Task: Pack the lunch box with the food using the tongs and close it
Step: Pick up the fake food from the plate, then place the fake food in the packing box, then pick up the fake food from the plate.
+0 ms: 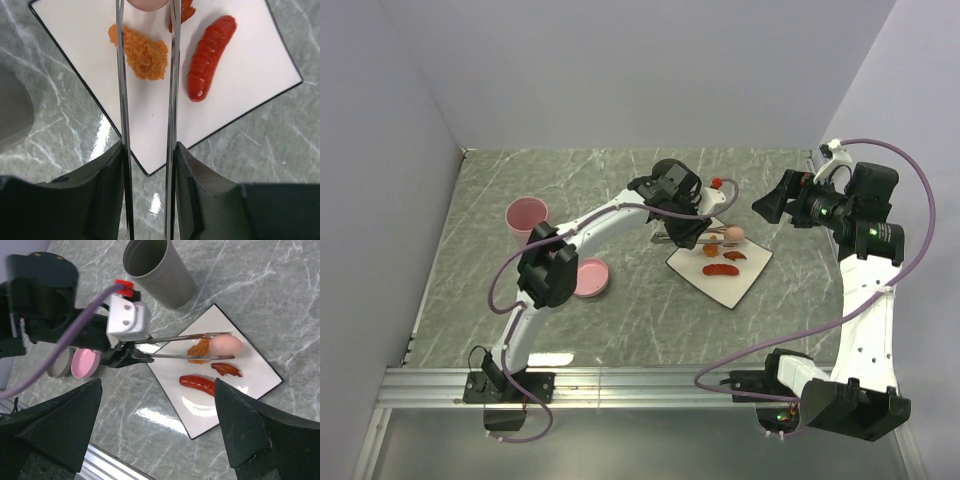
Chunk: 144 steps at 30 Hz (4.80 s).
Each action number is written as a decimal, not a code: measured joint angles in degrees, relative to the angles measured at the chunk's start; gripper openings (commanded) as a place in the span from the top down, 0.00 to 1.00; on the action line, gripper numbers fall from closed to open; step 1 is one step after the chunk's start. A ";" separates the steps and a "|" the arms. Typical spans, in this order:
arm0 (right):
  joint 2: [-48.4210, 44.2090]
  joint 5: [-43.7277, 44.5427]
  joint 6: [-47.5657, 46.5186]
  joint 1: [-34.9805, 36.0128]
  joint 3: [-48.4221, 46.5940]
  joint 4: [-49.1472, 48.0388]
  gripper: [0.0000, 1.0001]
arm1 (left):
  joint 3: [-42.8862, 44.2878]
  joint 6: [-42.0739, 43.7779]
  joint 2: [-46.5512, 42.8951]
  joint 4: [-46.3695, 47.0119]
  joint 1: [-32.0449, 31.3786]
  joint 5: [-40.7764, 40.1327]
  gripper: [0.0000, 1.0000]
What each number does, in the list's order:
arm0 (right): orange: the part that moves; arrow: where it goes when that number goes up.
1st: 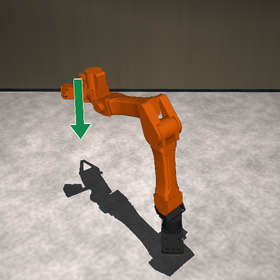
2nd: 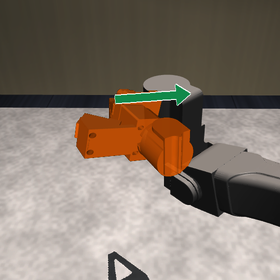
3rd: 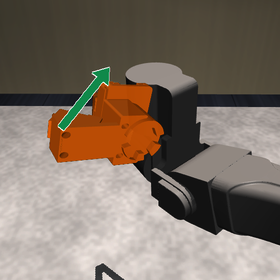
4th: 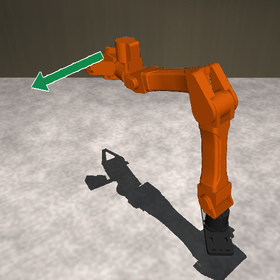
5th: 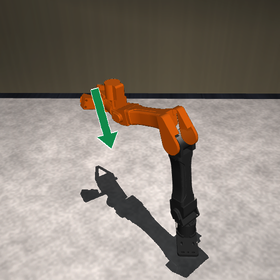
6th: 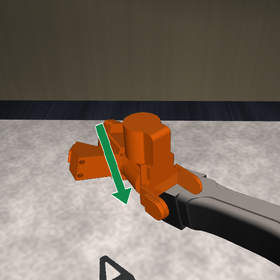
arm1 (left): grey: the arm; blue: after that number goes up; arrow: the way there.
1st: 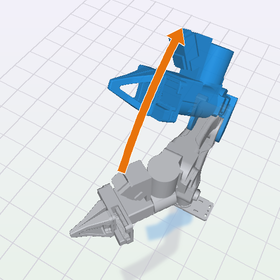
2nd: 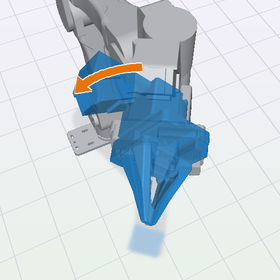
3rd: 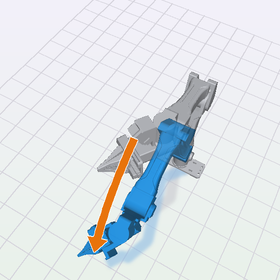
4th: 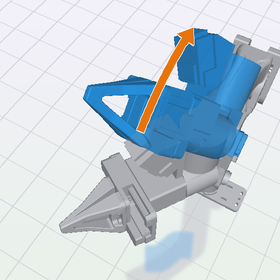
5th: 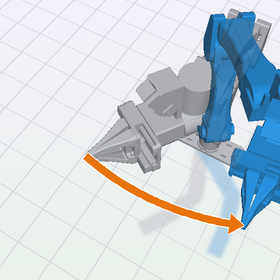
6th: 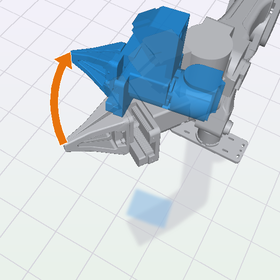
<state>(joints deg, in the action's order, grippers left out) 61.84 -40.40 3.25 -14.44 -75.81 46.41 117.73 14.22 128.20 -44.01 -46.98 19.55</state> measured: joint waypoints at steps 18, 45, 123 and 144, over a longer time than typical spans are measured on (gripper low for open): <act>-1.77 -0.81 0.07 -0.59 -2.47 0.17 0.00 | -7.21 -1.81 -20.90 -3.10 2.32 4.22 0.67; 0.70 -4.09 0.02 -0.63 -2.05 -1.01 0.00 | -29.68 4.90 -60.46 -22.49 49.35 11.61 0.66; 1.49 -5.22 -1.75 -0.74 -0.70 -0.15 0.00 | -29.35 5.51 -44.17 -12.96 11.63 9.29 0.42; -6.34 -3.85 -4.00 -0.98 3.93 -0.13 0.00 | -20.37 18.23 -19.89 -7.15 -1.11 3.06 0.49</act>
<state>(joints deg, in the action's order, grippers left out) 55.51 -44.25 -0.75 -15.42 -71.88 46.28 97.36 32.45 108.31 -51.16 -48.10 22.61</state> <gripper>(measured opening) 0.996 0.523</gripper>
